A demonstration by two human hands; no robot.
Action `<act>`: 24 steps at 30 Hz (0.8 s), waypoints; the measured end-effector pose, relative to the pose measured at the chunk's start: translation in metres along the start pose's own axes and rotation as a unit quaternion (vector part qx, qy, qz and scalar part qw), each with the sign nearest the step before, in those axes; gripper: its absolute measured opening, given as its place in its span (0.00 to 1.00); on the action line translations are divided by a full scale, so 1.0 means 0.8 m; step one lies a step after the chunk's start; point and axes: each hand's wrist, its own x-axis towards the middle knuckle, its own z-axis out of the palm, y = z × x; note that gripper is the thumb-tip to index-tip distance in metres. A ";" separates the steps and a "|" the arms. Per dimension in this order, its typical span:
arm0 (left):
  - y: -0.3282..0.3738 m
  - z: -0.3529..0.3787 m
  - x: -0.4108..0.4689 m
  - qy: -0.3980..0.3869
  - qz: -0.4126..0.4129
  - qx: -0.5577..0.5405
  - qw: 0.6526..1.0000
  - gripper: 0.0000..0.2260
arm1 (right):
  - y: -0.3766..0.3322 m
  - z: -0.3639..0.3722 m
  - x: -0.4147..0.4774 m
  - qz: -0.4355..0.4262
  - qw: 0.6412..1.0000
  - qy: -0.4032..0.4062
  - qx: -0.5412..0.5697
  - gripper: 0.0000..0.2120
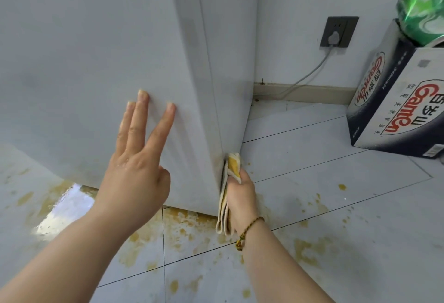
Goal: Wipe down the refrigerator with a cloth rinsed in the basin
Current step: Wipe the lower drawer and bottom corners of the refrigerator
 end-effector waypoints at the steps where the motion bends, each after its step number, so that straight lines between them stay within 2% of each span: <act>1: 0.001 0.000 0.001 0.002 0.001 -0.001 1.000 0.41 | -0.008 -0.002 -0.007 -0.027 0.999 0.004 0.016 0.12; 3: 0.005 0.001 0.002 0.003 0.015 0.000 1.000 0.39 | -0.021 -0.007 -0.026 -0.092 0.995 -0.006 0.048 0.11; 6: 0.011 -0.004 0.003 -0.030 -0.010 -0.007 0.999 0.41 | -0.024 -0.007 -0.043 -0.172 0.985 0.006 0.006 0.18; 9: 0.013 -0.008 0.003 -0.034 0.002 -0.003 0.999 0.44 | -0.020 -0.004 -0.027 -0.161 0.985 0.046 -0.048 0.21; 12: 0.011 -0.014 0.004 -0.057 -0.011 0.000 0.998 0.42 | -0.023 -0.002 -0.018 -0.115 0.991 0.051 -0.052 0.21; 14: 0.012 -0.018 0.006 -0.062 -0.008 -0.004 0.998 0.41 | -0.030 0.001 -0.023 -0.117 0.990 0.061 -0.050 0.22; 20: 0.010 -0.018 0.003 -0.049 -0.003 -0.026 0.998 0.41 | -0.080 -0.003 -0.069 -0.224 0.969 0.080 -0.059 0.21; 24: 0.016 -0.020 0.005 -0.047 -0.006 -0.040 0.998 0.40 | -0.135 -0.015 -0.105 -0.320 0.946 0.038 0.007 0.18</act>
